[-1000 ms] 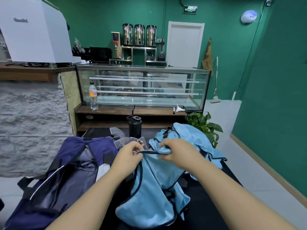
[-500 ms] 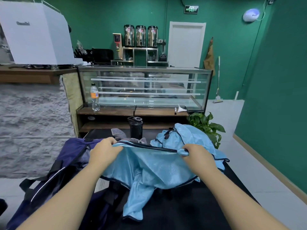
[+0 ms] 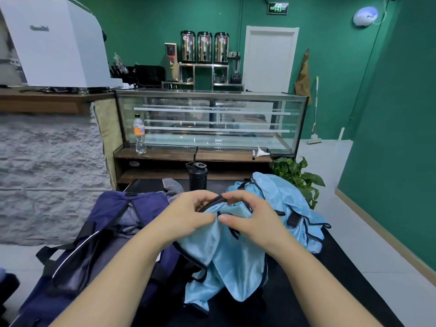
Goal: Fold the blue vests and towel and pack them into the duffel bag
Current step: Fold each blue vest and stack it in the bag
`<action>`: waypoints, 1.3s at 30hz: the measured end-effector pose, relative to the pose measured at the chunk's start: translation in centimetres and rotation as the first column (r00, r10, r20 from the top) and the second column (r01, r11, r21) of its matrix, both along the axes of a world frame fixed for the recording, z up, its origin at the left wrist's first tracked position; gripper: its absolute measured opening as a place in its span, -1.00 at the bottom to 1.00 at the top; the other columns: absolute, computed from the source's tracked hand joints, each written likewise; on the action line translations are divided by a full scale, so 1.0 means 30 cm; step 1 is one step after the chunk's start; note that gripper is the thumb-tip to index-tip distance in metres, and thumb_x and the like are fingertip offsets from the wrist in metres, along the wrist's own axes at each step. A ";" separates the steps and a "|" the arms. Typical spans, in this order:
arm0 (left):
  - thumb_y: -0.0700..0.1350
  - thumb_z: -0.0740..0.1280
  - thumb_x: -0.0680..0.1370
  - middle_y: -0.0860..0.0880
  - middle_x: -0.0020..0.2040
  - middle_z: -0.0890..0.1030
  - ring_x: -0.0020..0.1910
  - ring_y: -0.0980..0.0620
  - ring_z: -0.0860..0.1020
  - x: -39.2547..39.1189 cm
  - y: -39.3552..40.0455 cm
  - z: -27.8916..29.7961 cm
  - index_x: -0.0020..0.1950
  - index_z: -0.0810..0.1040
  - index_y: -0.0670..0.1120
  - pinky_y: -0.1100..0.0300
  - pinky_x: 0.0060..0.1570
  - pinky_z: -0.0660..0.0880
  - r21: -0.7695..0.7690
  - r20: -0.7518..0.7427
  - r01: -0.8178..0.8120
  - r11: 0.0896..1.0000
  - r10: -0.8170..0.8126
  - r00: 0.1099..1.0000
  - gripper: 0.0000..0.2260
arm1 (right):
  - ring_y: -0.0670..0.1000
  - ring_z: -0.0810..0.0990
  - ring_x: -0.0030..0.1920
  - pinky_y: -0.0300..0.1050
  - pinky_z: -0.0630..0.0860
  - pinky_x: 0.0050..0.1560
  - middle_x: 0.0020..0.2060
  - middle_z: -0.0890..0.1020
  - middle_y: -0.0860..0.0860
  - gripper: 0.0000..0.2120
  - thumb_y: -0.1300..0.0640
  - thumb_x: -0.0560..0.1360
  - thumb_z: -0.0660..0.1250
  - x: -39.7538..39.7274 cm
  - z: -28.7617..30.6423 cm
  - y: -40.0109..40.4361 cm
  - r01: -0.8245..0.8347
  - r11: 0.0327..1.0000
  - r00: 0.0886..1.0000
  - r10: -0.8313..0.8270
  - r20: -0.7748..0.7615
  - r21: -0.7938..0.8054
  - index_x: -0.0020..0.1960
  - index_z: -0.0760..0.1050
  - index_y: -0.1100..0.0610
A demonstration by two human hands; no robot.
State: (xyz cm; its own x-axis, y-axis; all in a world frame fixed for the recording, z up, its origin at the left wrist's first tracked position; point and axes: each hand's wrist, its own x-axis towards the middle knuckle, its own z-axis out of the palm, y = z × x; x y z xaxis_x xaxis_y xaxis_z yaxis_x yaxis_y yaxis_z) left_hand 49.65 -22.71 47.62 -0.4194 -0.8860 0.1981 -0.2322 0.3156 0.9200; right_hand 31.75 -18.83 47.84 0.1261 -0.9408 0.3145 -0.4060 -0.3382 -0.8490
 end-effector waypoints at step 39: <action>-0.03 0.45 0.35 0.02 -0.16 0.64 -0.19 0.07 0.56 0.027 0.097 0.005 -0.03 0.60 0.12 0.25 -0.11 0.50 -0.180 -0.188 -0.138 0.974 0.104 0.977 -0.79 | -0.19 0.58 -0.28 -0.39 0.46 -0.20 -0.35 0.62 -0.18 -0.79 0.13 0.48 0.40 -0.001 0.065 0.025 0.028 0.998 0.979 -0.040 0.199 0.061 -0.31 0.59 -0.06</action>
State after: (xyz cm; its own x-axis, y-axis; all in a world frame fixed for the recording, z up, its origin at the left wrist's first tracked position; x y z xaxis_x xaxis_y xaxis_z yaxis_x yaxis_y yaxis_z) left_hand 50.47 -19.81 47.76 -0.2545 -0.8664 0.4296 -0.1187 0.4689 0.8753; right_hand 31.72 -18.08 49.79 0.0335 -0.9609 0.2749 -0.2360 -0.2749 -0.9321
